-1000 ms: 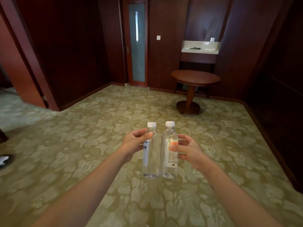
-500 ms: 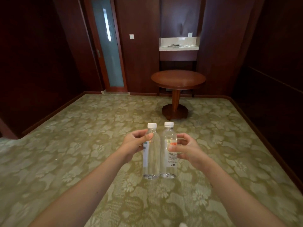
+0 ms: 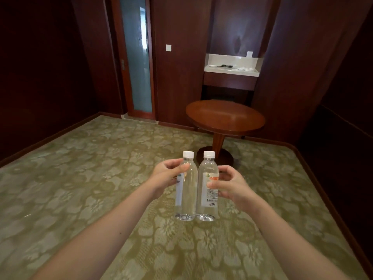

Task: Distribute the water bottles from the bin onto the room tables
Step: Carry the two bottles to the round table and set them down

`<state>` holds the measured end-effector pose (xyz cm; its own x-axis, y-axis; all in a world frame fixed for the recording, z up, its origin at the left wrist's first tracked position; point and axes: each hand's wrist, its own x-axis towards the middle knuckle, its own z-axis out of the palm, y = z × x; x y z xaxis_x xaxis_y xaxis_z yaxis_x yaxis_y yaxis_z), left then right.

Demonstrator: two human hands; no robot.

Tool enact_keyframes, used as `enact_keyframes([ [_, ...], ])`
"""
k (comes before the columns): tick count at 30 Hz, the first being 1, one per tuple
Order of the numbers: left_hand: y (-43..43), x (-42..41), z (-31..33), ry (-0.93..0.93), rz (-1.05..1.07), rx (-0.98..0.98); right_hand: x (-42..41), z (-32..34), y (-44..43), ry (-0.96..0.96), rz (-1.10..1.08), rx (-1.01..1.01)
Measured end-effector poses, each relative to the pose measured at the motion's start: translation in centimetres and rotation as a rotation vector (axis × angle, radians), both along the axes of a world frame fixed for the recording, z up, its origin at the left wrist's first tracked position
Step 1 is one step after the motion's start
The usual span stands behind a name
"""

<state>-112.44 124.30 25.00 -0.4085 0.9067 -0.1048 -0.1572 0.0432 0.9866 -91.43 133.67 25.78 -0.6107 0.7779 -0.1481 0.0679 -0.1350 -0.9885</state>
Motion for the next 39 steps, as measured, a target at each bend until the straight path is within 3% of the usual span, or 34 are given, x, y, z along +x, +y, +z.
enact_keyframes([
  [19, 43.8, -18.8, 1.2, 0.045, -0.129, 0.017, -17.9, 0.5, 40.7, 0.027, -0.157, -0.009],
  [39, 85.0, -29.3, -0.2, 0.036, 0.004, 0.052, -29.9, 0.8, 84.6, -0.036, -0.025, 0.027],
])
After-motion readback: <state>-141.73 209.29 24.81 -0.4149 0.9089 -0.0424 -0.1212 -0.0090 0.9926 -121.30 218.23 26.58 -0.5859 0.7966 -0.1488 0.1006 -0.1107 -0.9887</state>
